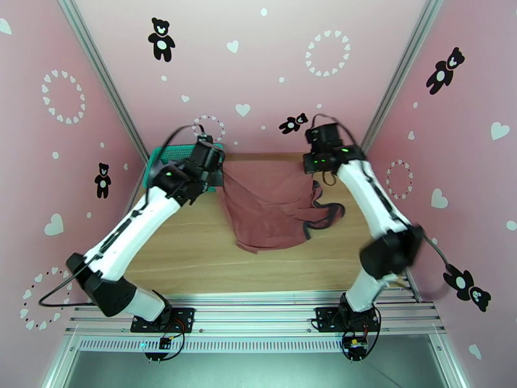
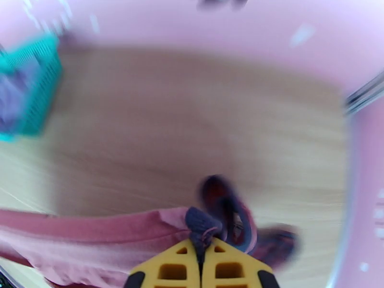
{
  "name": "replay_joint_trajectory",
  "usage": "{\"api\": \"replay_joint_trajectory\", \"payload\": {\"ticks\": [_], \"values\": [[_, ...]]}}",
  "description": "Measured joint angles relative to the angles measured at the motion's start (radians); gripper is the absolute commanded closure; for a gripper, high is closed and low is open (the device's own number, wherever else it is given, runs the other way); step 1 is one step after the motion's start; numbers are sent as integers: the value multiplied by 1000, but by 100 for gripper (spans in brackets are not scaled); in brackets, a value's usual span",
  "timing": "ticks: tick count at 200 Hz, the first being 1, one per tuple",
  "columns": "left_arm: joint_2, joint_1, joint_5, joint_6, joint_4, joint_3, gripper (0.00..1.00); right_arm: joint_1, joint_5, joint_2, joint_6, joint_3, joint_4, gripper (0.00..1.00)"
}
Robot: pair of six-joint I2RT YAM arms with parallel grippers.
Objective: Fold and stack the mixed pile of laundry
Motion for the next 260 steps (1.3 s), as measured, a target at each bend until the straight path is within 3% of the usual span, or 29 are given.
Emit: {"api": "replay_joint_trajectory", "payload": {"ticks": [26, 54, 88, 125, 150, 191, 219, 260], "values": [[-37, -2, 6, 28, -86, 97, 100, 22, 32, -301, 3, -74, 10, 100], [-99, -18, 57, 39, -160, 138, 100, 37, 14, -478, 5, -100, -37, 100], [-209, -27, 143, 43, -232, 188, 100, 45, -49, -568, 7, -67, -131, 100], [-263, -29, 214, 48, -290, 267, 100, 50, -85, -565, -5, 36, -186, 100], [-222, -30, 226, 54, -313, 304, 100, 49, -34, -505, -32, 88, -191, 100], [-37, -20, 177, 62, -335, 346, 100, 42, 163, -297, -102, 100, -161, 100], [171, 38, 158, 63, -319, 367, 100, -2, 251, -85, -137, 80, -87, 100], [587, 130, 167, 63, -217, 420, 100, -78, 277, 282, -155, 79, 24, 100]]}}
